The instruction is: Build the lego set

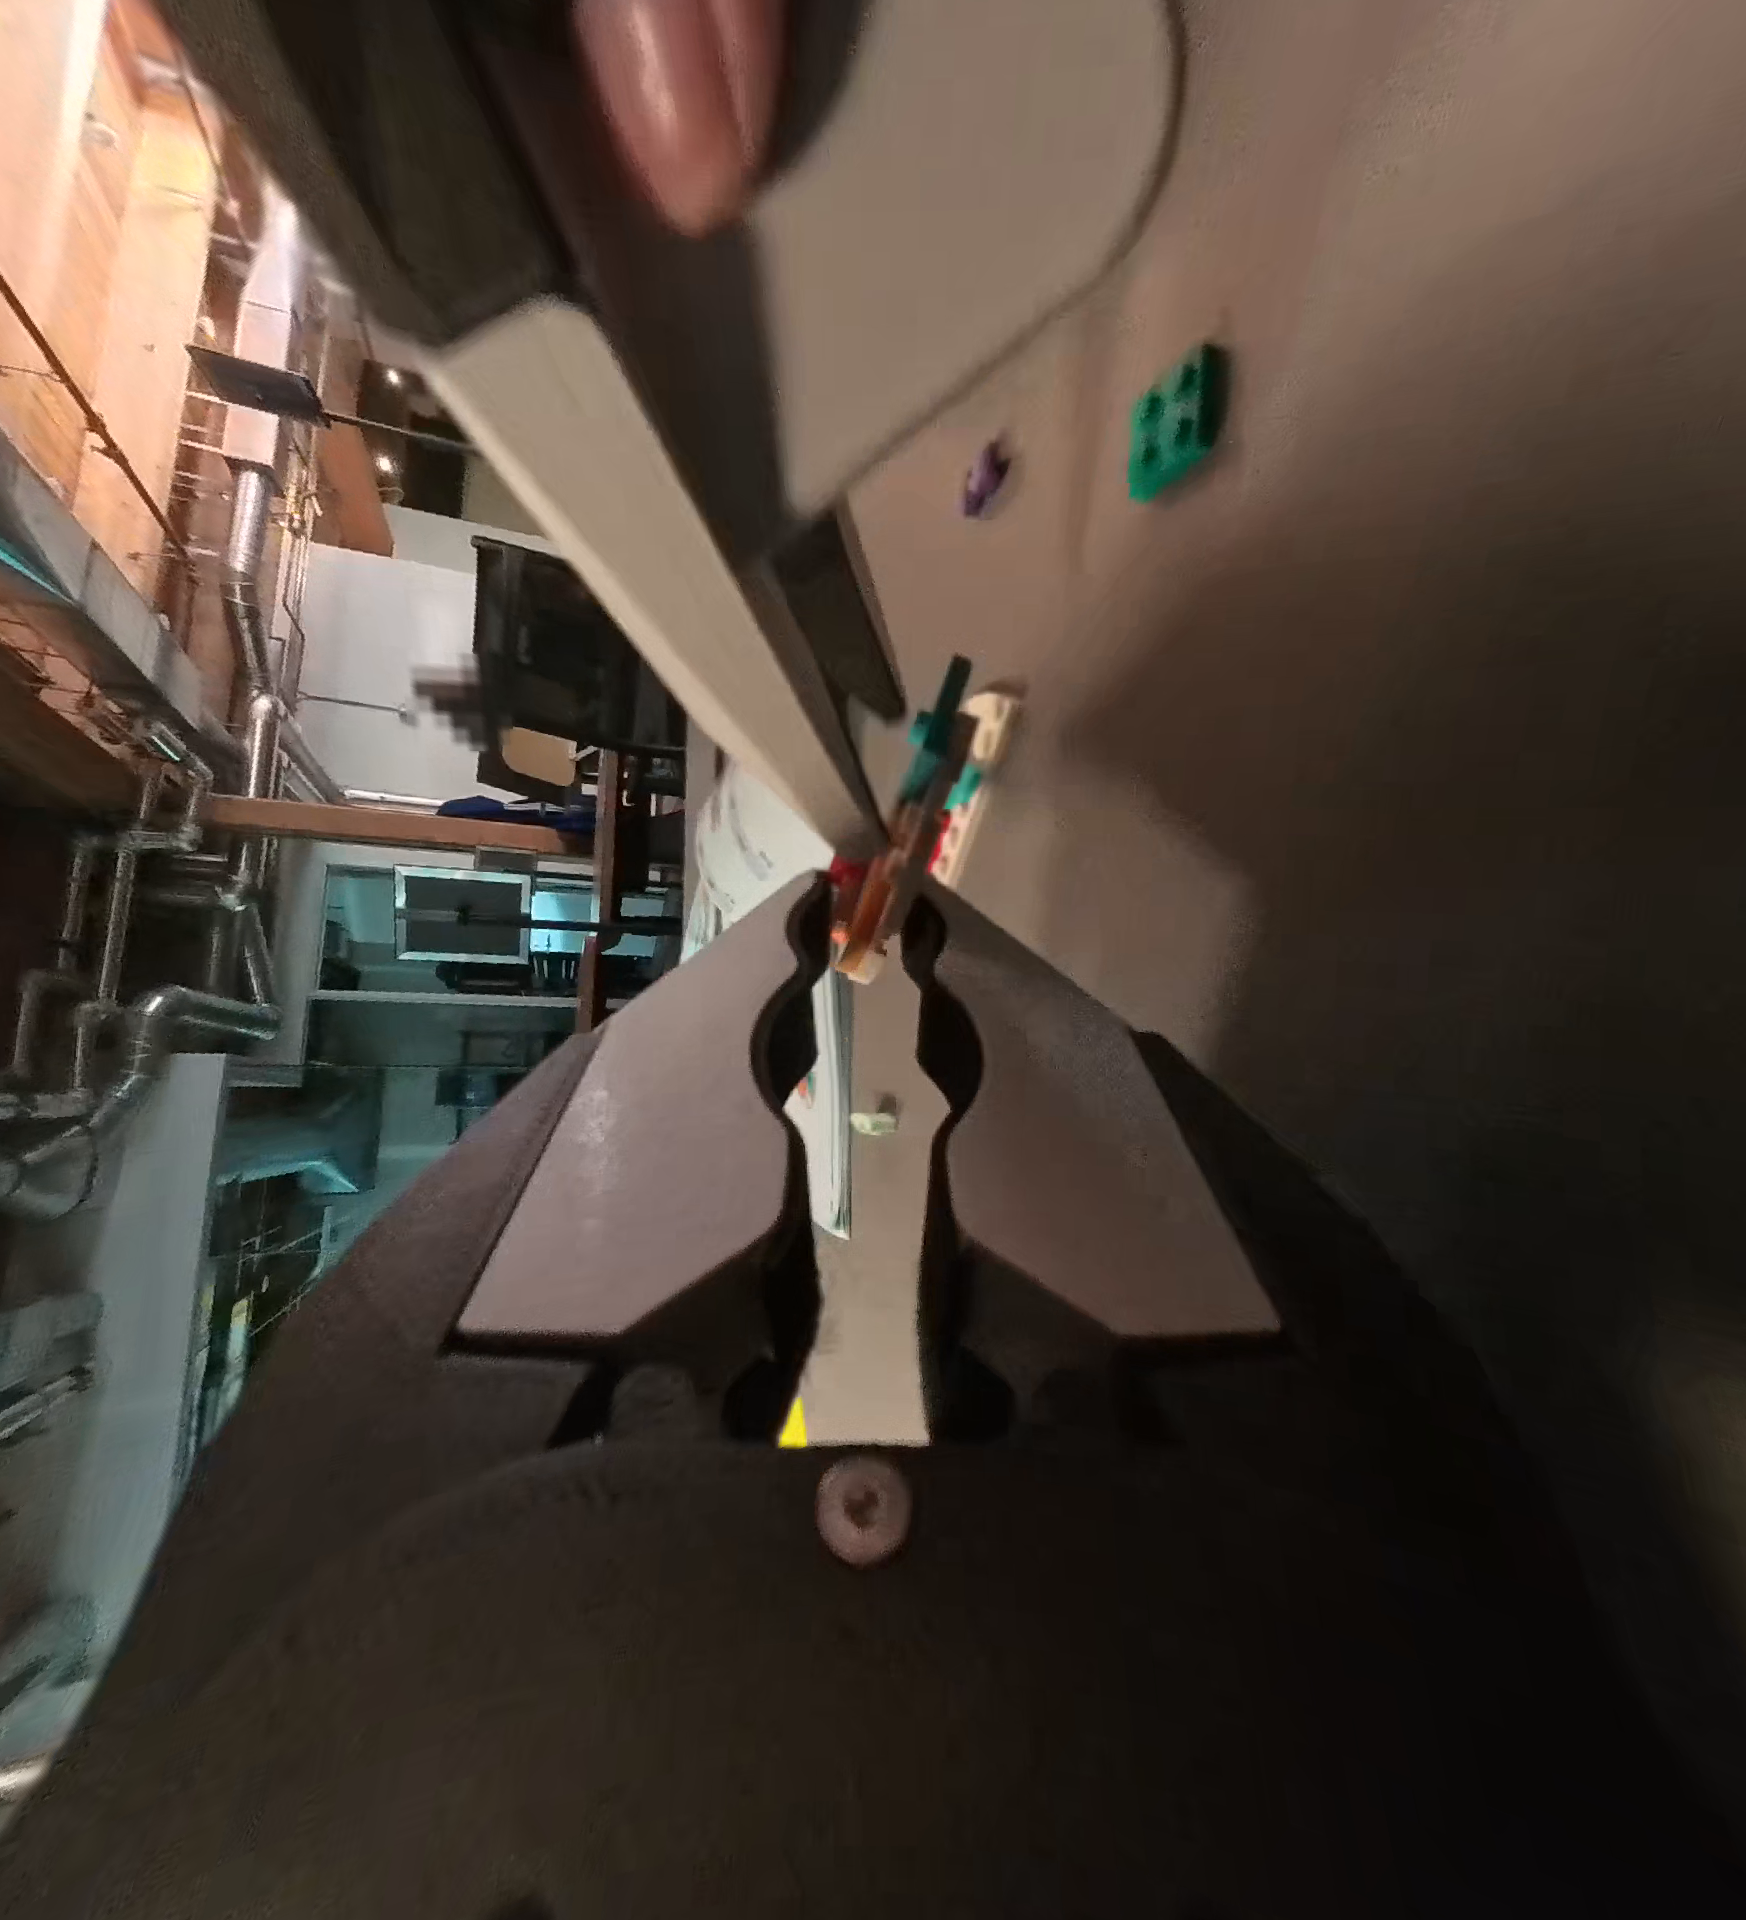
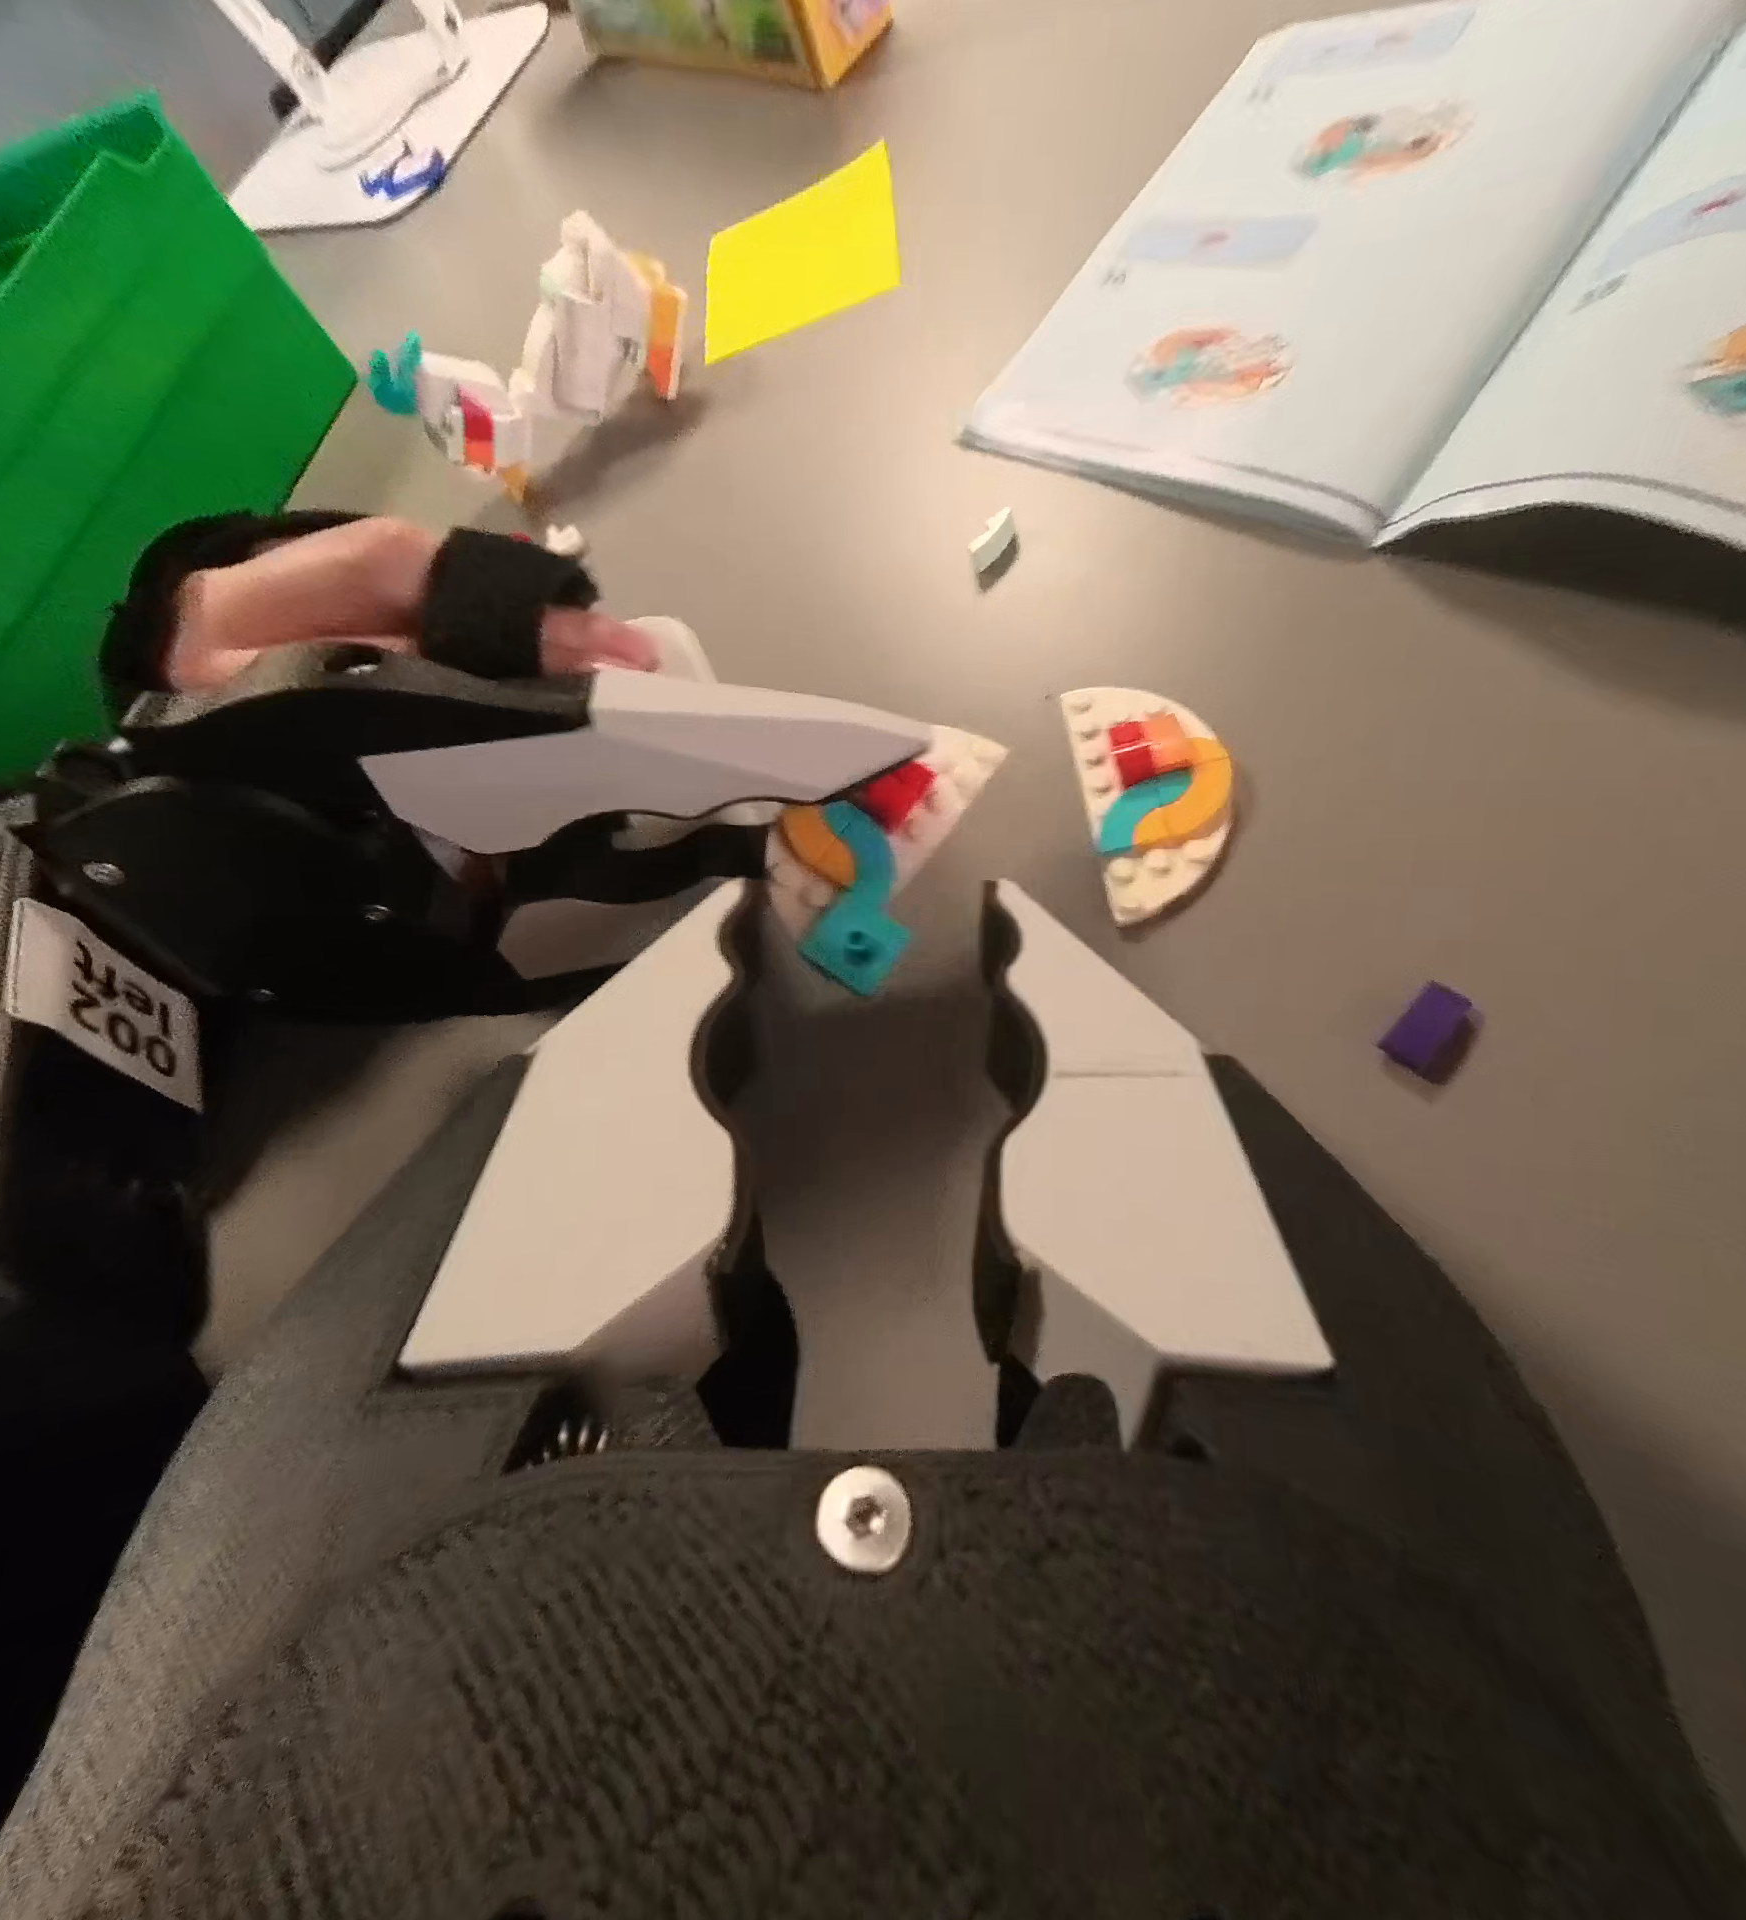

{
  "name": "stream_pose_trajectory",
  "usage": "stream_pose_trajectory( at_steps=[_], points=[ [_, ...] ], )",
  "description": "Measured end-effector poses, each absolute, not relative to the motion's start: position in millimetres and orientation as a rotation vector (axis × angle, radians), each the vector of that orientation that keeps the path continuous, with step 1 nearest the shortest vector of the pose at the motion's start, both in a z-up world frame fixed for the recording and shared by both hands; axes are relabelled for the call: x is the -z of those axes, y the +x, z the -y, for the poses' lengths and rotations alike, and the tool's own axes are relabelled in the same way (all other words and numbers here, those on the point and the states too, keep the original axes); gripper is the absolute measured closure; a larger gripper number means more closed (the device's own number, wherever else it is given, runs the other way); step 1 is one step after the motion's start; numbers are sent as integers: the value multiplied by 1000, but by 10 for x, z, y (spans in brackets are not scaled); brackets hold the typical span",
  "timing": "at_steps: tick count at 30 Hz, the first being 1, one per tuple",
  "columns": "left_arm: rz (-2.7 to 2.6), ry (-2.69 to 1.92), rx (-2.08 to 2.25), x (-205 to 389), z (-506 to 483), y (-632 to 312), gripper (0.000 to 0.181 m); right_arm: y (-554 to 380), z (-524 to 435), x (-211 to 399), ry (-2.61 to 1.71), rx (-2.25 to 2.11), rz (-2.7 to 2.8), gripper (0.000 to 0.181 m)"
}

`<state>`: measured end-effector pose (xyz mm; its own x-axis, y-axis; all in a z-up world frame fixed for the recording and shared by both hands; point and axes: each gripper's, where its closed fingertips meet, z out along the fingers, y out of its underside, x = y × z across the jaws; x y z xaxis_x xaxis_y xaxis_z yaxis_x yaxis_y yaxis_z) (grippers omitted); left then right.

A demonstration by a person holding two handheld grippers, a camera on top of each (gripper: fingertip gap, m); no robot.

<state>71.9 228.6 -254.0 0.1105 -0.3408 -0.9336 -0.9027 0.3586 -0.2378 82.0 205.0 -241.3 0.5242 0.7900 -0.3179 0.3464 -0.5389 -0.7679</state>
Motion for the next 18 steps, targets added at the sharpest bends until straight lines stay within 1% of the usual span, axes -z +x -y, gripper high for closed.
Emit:
stream_pose_trajectory(
  at_steps=[1, 3, 5, 7, 16, 18],
  points=[
    [-1443, -1182, -602, 2496, -2265, 715, 170, 904, -2078, 2364, -2093, -859, 919, 135],
    [-1415, -1150, -646, 2404, -2247, 647, 170, 1116, -2131, 2325, -2046, -765, 977, 138],
    [-1390, -1094, -671, 2317, -2202, 600, 170, 1315, -2125, 2453, -2060, -666, 1105, 143],
    [-1396, -1032, -663, 2283, -2136, 613, 170, 1465, -2084, 2653, -2106, -588, 1239, 144],
    [-1390, -923, -624, 2242, -2020, 752, 170, 1397, -1963, 2867, -1957, -663, 1543, 146],
    [-1387, -926, -592, 2245, -2002, 780, 170, 1382, -1971, 2865, -1935, -690, 1585, 152]
  ],
)
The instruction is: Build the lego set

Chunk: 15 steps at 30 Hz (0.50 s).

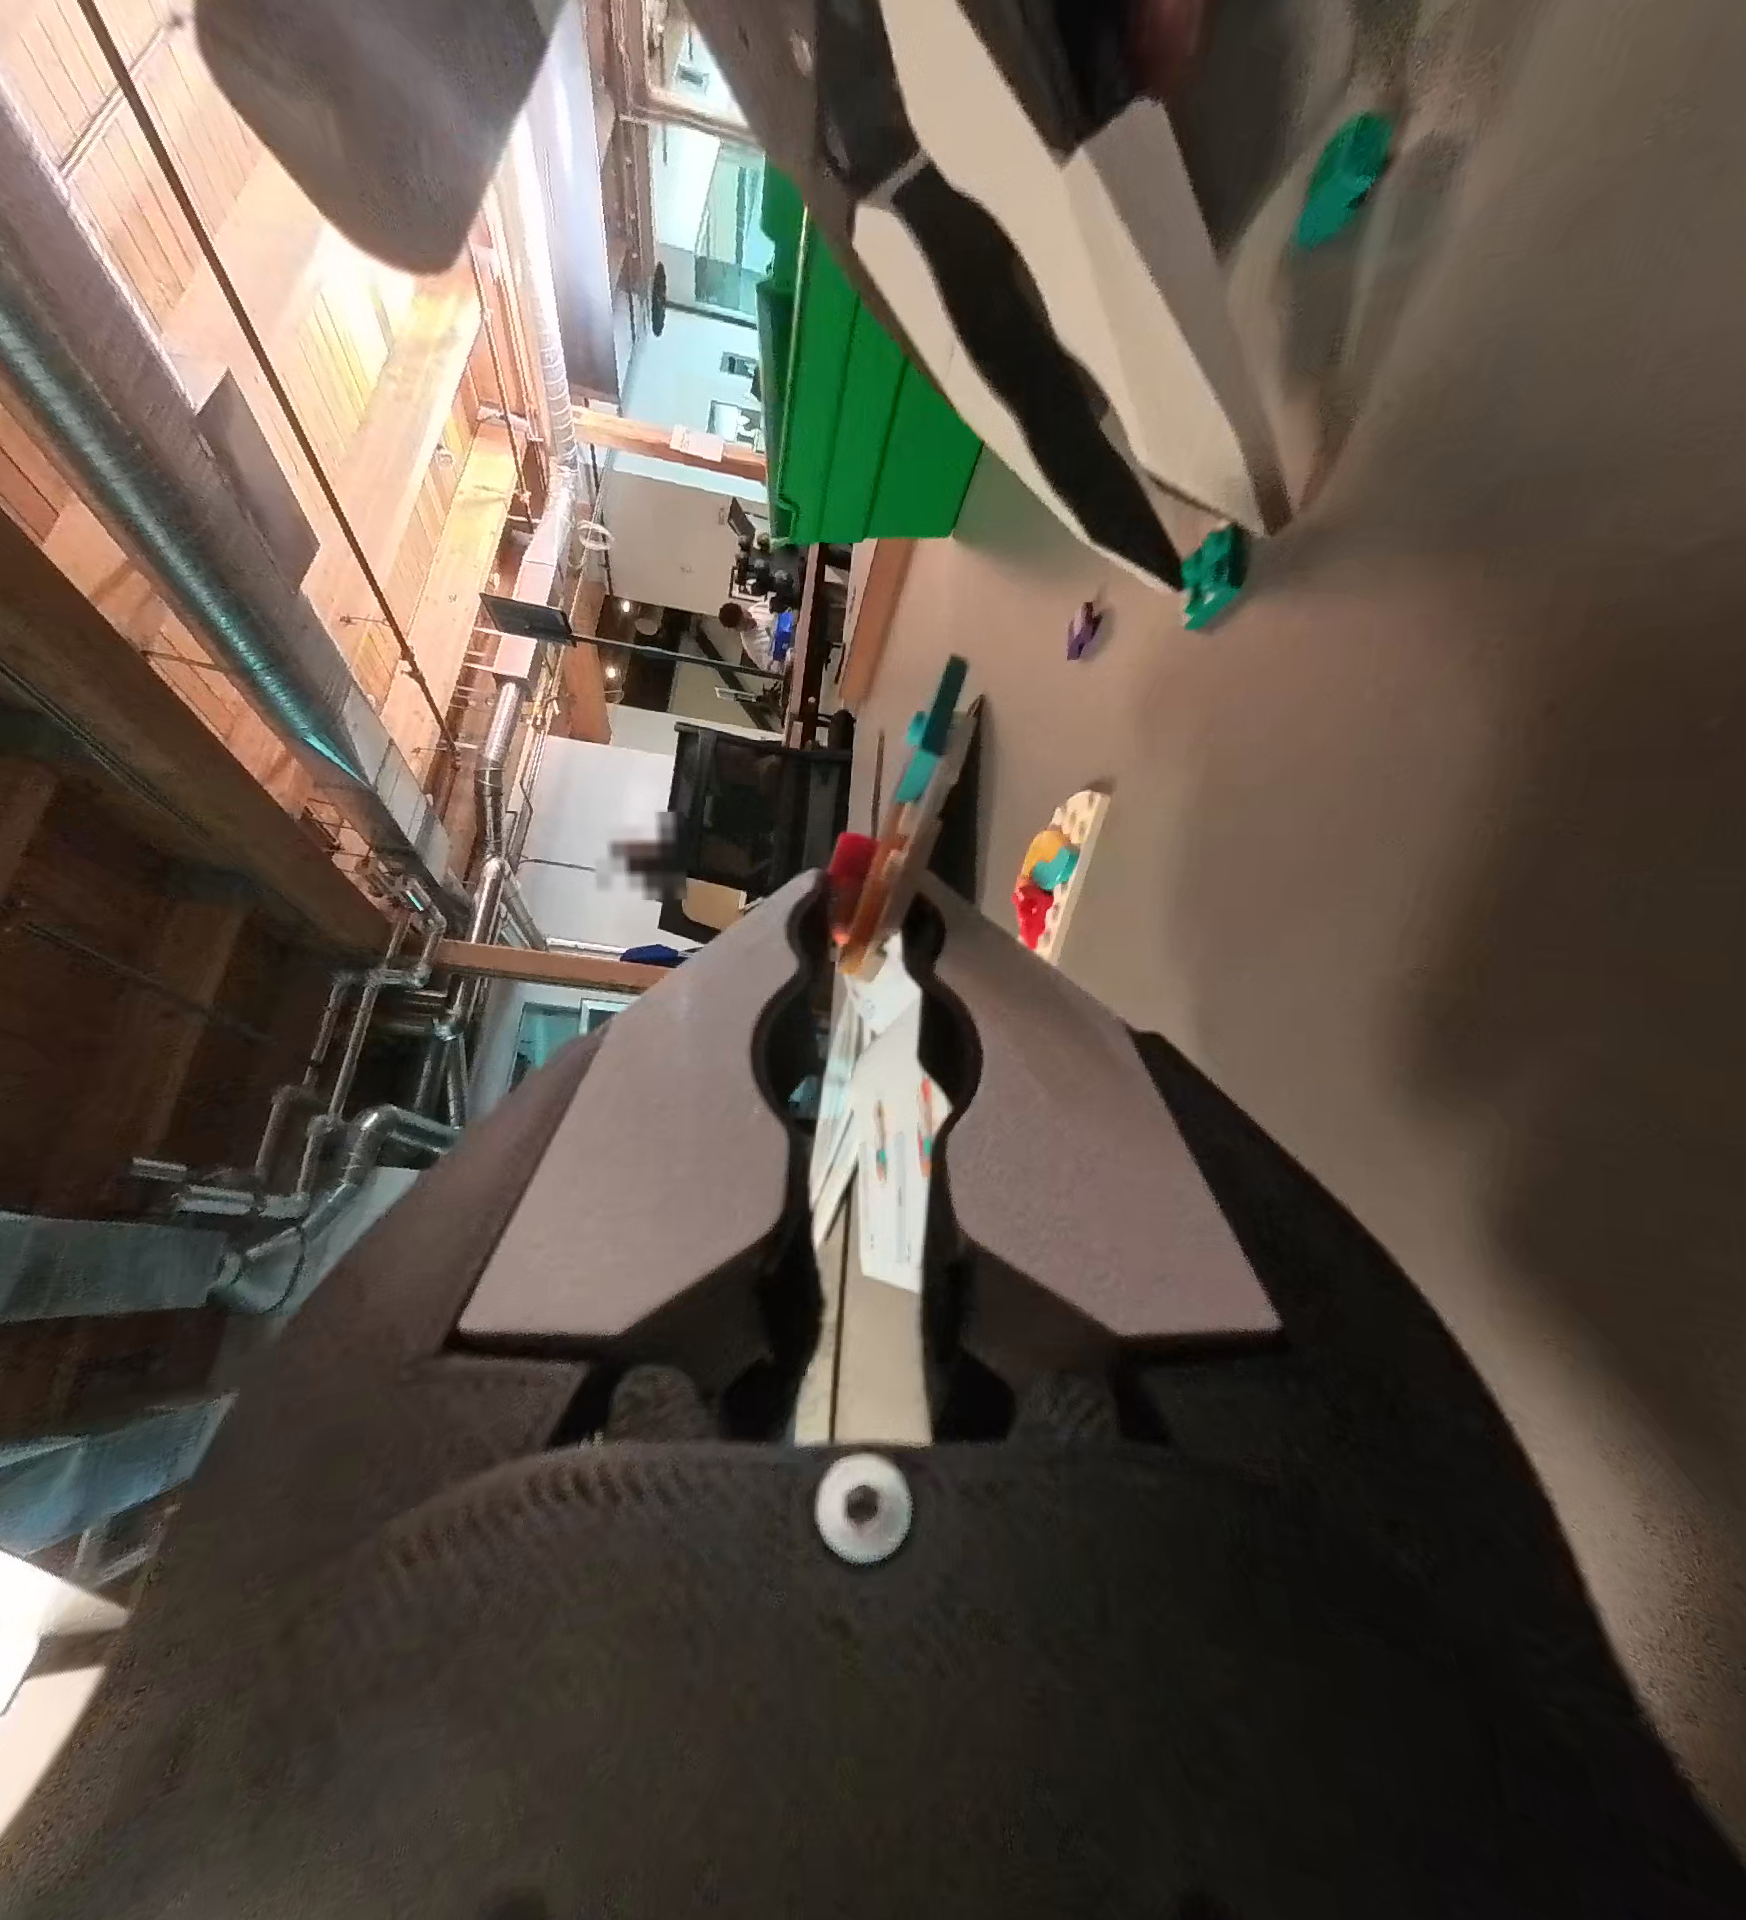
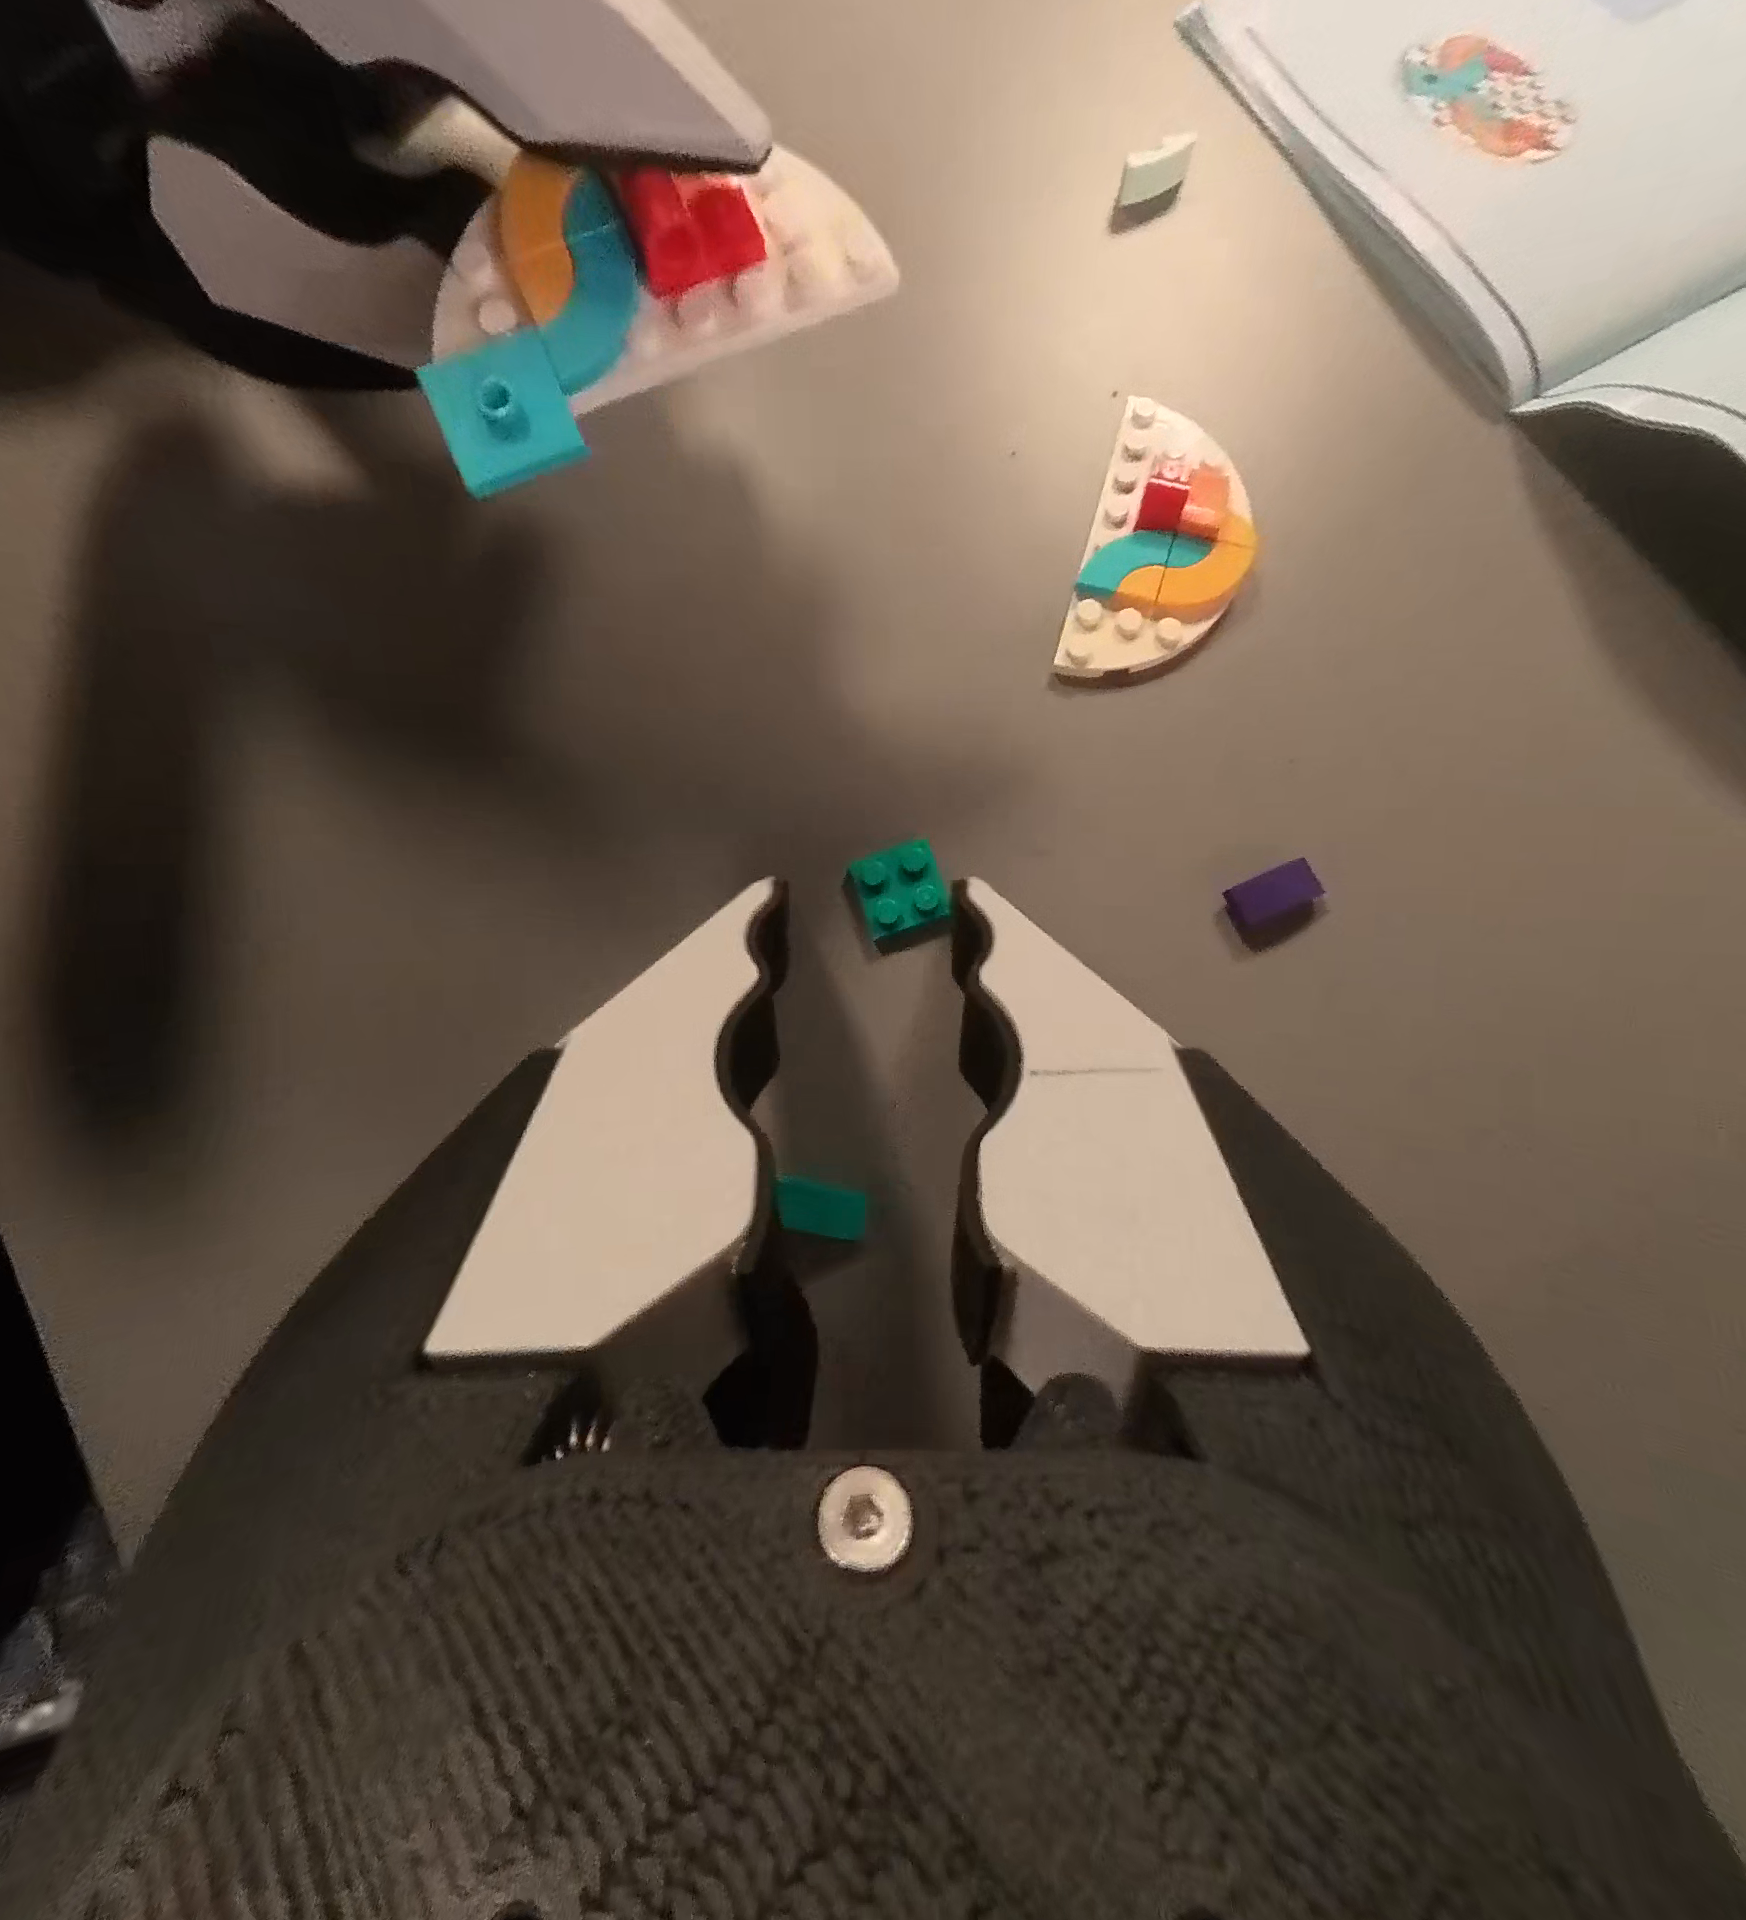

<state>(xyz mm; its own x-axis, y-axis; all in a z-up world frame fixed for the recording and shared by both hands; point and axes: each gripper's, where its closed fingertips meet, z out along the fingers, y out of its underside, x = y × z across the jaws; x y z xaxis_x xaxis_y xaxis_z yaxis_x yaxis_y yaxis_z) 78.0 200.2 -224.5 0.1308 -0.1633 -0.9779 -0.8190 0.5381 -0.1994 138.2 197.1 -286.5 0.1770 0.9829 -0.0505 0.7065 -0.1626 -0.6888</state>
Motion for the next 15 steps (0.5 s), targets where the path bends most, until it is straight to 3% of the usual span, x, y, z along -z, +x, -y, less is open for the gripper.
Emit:
stream_pose_trajectory(
  at_steps=[2, 15],
  points=[
    [-1381, -931, -572, 2245, -1996, 798, 170, 1377, -1985, 2869, -1931, -696, 1629, 167],
    [-1220, -881, -603, 1969, -2031, 715, 170, 787, -1975, 1884, -1653, -905, 1772, 167]
  ],
)
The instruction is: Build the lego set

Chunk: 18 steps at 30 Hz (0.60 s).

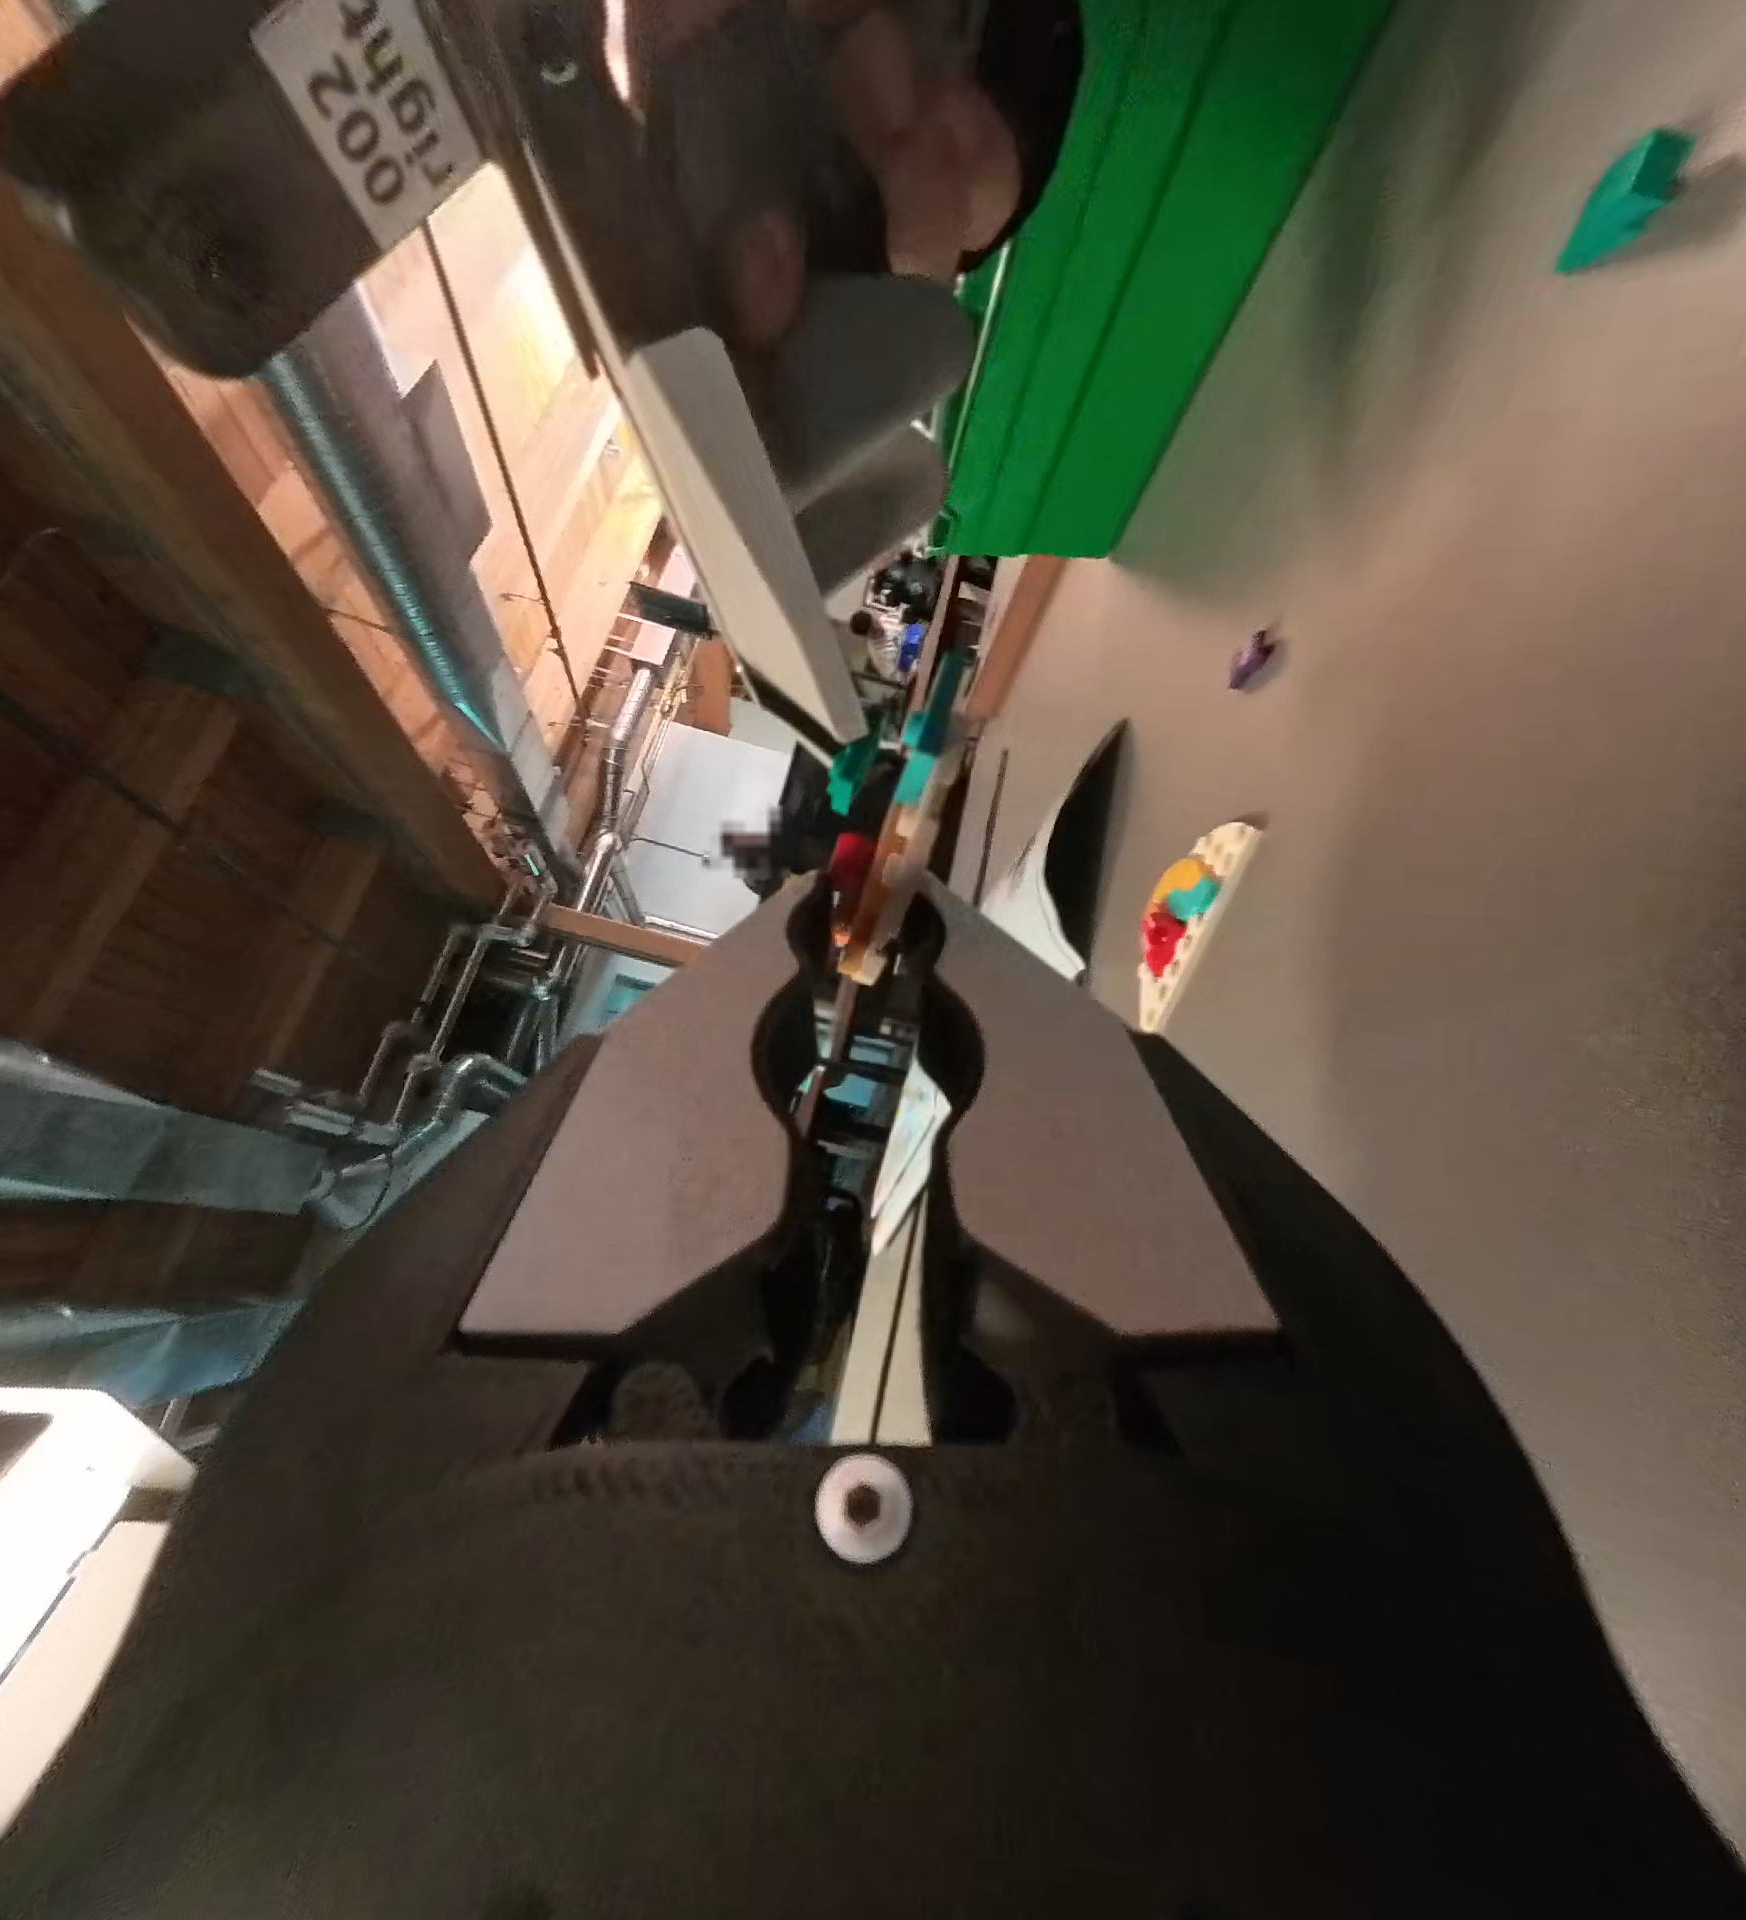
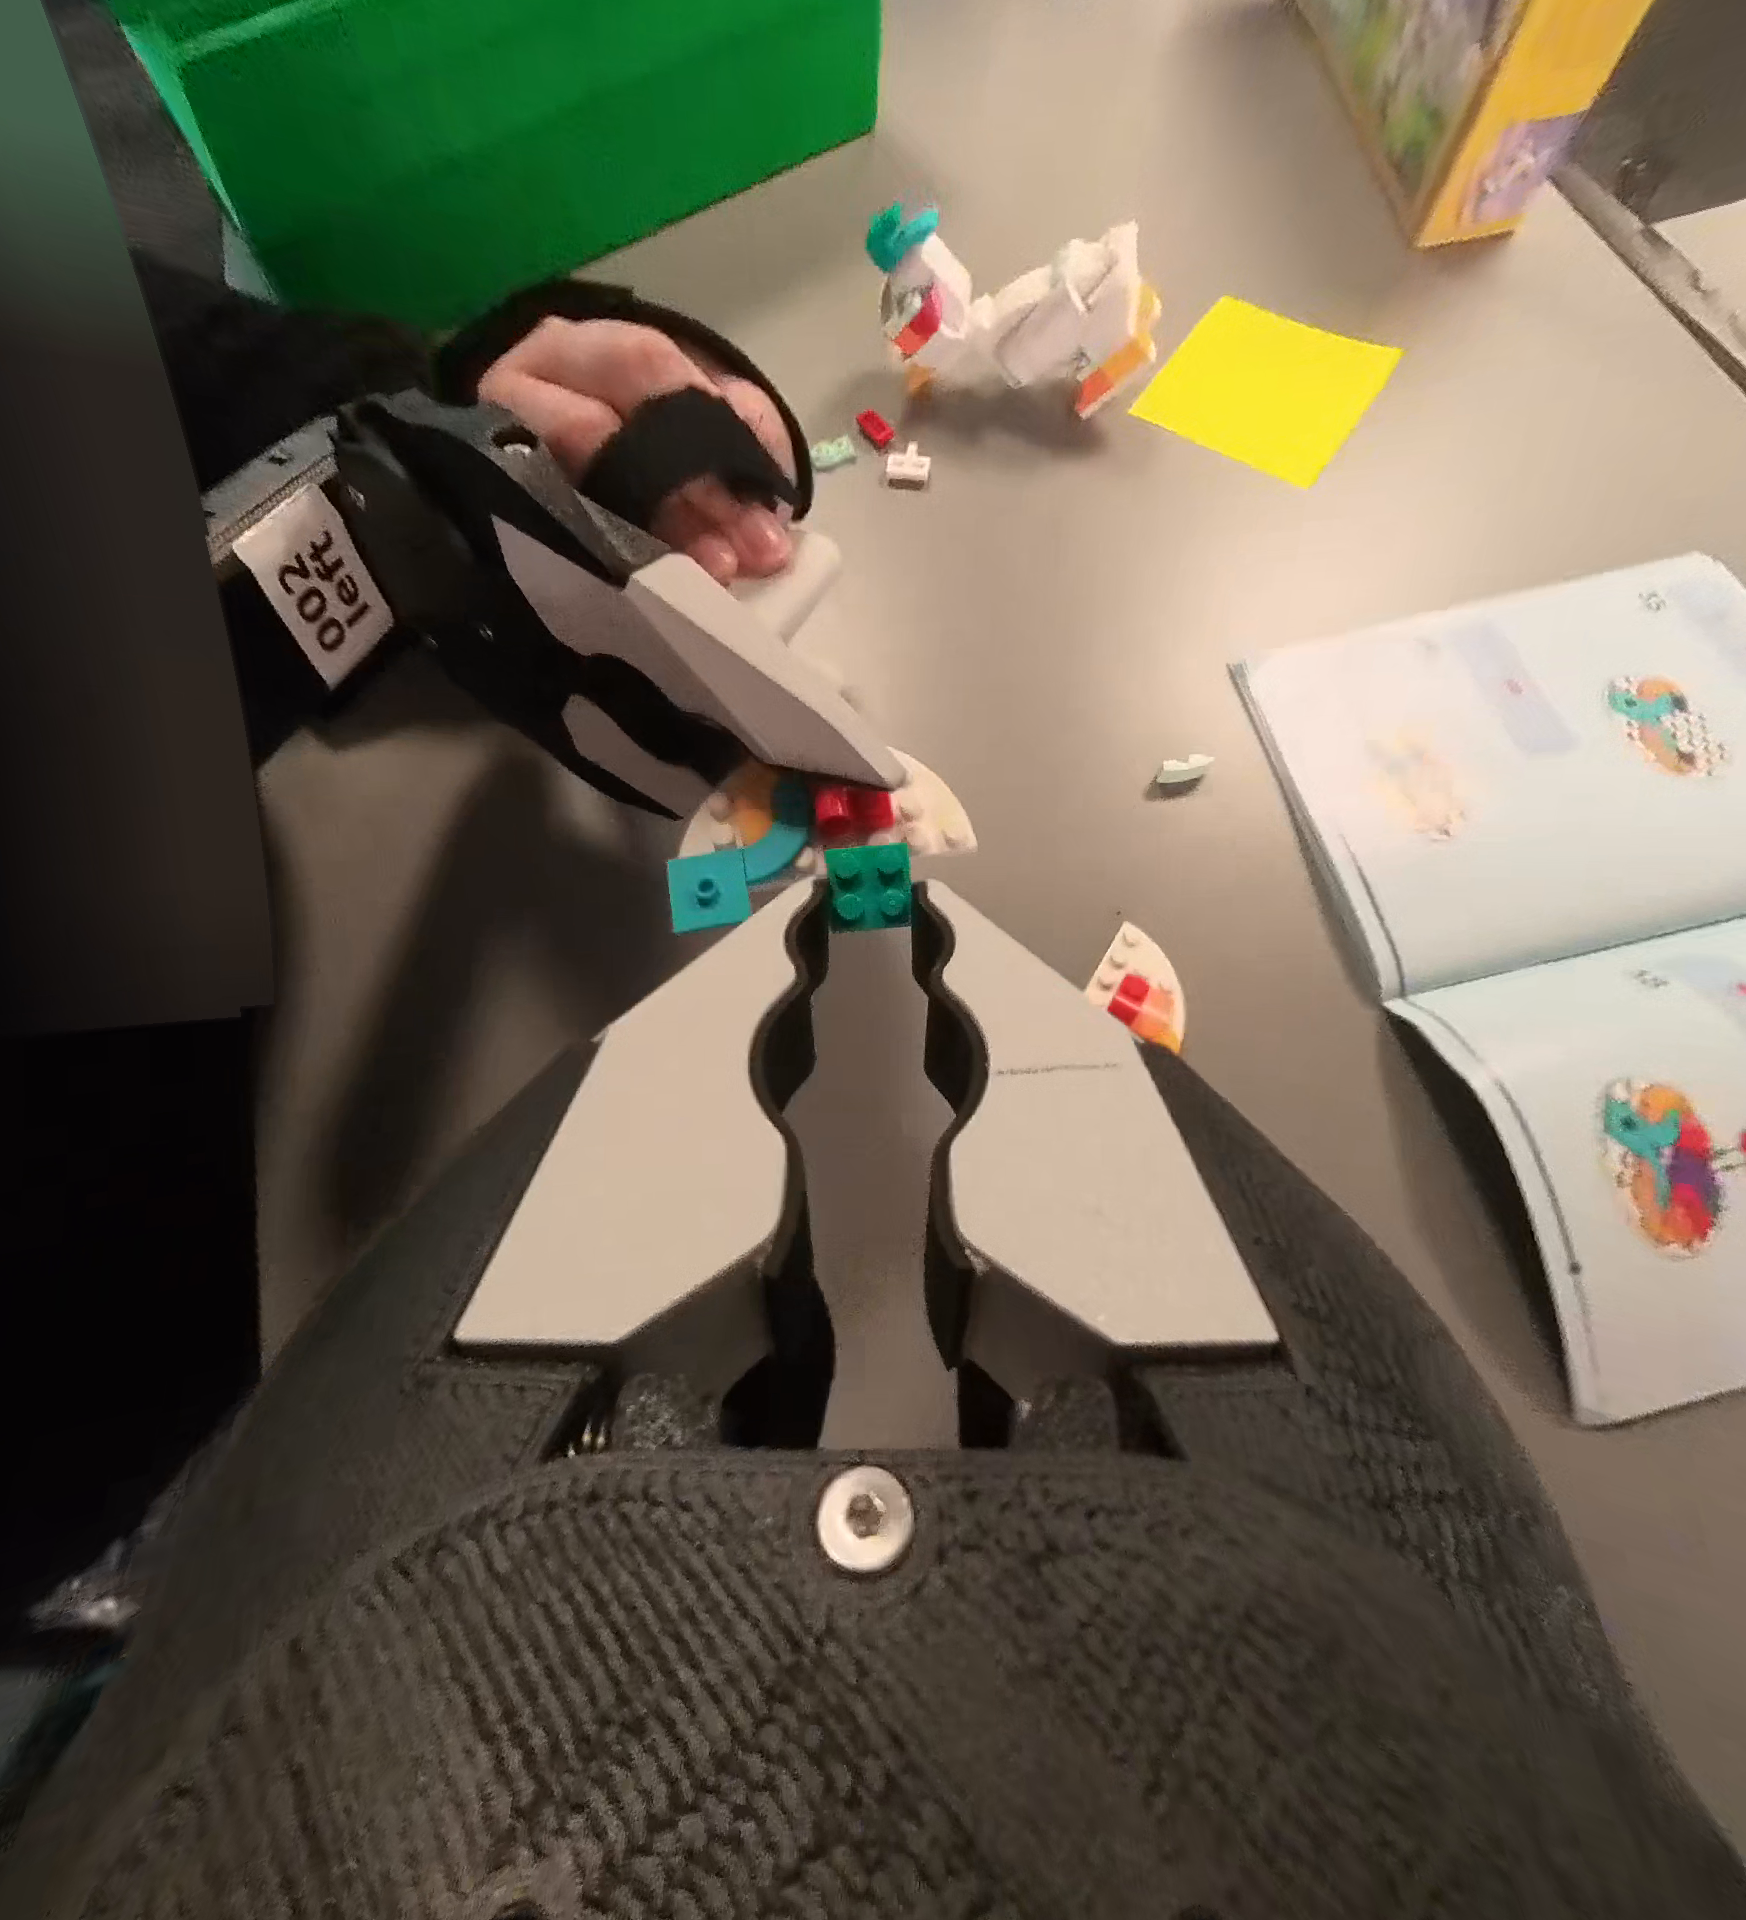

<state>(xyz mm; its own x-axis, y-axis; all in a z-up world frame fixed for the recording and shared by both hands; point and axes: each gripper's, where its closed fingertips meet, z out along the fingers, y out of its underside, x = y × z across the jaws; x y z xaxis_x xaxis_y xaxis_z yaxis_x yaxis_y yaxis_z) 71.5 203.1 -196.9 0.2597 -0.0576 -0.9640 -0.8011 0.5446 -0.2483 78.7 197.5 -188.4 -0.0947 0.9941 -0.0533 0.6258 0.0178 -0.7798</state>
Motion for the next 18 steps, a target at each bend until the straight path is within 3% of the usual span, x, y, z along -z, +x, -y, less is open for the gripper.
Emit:
stream_pose_trajectory(
  at_steps=[18],
  points=[
    [-1146, -892, -631, 1845, -2053, 665, 170, 671, -1963, 1869, -1720, -571, 2096, 168]
  ],
)
